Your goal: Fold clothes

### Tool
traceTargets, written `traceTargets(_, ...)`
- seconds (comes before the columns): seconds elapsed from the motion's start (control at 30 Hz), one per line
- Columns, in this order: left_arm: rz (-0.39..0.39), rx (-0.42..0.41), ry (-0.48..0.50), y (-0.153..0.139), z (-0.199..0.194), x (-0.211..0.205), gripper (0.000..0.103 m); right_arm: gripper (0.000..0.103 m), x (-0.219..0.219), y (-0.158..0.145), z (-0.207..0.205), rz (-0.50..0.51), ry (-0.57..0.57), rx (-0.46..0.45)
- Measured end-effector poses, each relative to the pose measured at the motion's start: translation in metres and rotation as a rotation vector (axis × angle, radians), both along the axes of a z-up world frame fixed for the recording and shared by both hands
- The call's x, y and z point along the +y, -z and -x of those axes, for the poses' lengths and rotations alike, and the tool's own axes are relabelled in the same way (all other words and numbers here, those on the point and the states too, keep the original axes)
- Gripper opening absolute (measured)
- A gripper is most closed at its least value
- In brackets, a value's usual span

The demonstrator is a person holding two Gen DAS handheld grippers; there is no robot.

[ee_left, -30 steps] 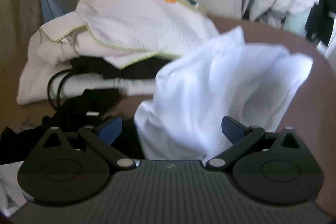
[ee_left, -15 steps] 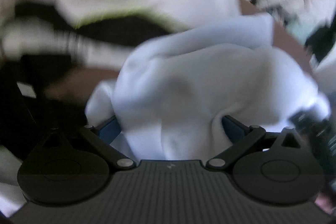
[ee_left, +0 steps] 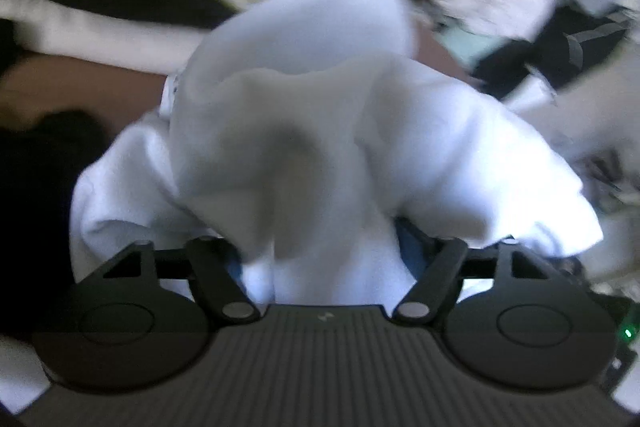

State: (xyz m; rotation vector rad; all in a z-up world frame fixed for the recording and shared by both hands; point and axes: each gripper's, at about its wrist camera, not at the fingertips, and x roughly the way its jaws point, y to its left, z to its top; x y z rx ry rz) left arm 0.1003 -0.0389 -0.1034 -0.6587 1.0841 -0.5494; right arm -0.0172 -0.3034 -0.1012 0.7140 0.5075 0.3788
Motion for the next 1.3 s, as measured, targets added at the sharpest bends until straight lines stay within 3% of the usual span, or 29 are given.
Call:
traceTargets(0.13,0.084,-0.099,0.099,-0.044,0.035,-0.047,0.068,0.029,-0.034,-0.042,0.064,0.066,-0.024,-0.141)
traceTargets(0.3,0.042,-0.284,0.239,-0.110,0.073,-0.127,0.068,0.029,-0.087,-0.086,0.116,0.144,0.030,-0.160)
traceTargets(0.47,-0.065,-0.426,0.315,-0.162,0.103,-0.194,0.069,0.029,-0.107,-0.135,0.149,0.487,0.169,-0.131)
traceTargets(0.57,-0.146,-0.521,0.341,-0.161,0.108,-0.225,0.075,0.033,-0.139,-0.136,0.162,0.609,0.343,-0.023)
traceTargets(0.6,-0.182,-0.556,0.341,-0.153,0.108,-0.231,0.080,0.039,-0.153,-0.128,0.166,0.635,0.407,-0.001)
traceTargets(0.63,-0.238,-0.598,0.326,-0.138,0.110,-0.233,0.081,0.058,-0.167,-0.113,0.167,0.691,0.468,0.024)
traceTargets(0.67,-0.295,-0.632,0.313,-0.122,0.112,-0.236,0.081,0.067,-0.179,-0.095,0.168,0.767,0.521,0.059)
traceTargets(0.7,-0.356,-0.632,0.312,-0.104,0.116,-0.241,0.082,0.075,-0.193,-0.071,0.168,0.831,0.592,0.148)
traceTargets(0.73,-0.413,-0.618,0.313,-0.086,0.121,-0.244,0.083,0.073,-0.205,-0.049,0.169,0.849,0.650,0.265)
traceTargets(0.8,-0.461,-0.449,0.333,-0.055,0.129,-0.240,0.083,0.071,-0.223,-0.022,0.180,0.740,0.635,0.350)
traceTargets(0.87,-0.463,-0.383,0.358,-0.050,0.135,-0.246,0.083,0.069,-0.238,-0.008,0.185,0.611,0.625,0.383)
traceTargets(0.97,-0.516,-0.509,0.401,-0.066,0.148,-0.260,0.085,0.069,-0.259,-0.006,0.185,0.427,0.612,0.467)
traceTargets(1.03,-0.533,-0.558,0.434,-0.071,0.157,-0.268,0.087,0.069,-0.259,-0.007,0.190,0.331,0.599,0.446)
traceTargets(1.13,-0.474,-0.558,0.494,-0.073,0.154,-0.282,0.087,0.069,-0.250,0.003,0.203,0.263,0.566,0.443)
traceTargets(1.23,-0.369,-0.519,0.517,-0.072,0.160,-0.290,0.087,0.070,-0.246,0.035,0.196,0.246,0.536,0.527)
traceTargets(1.3,-0.385,-0.526,0.527,-0.067,0.164,-0.299,0.087,0.070,-0.250,0.053,0.190,0.207,0.514,0.563)
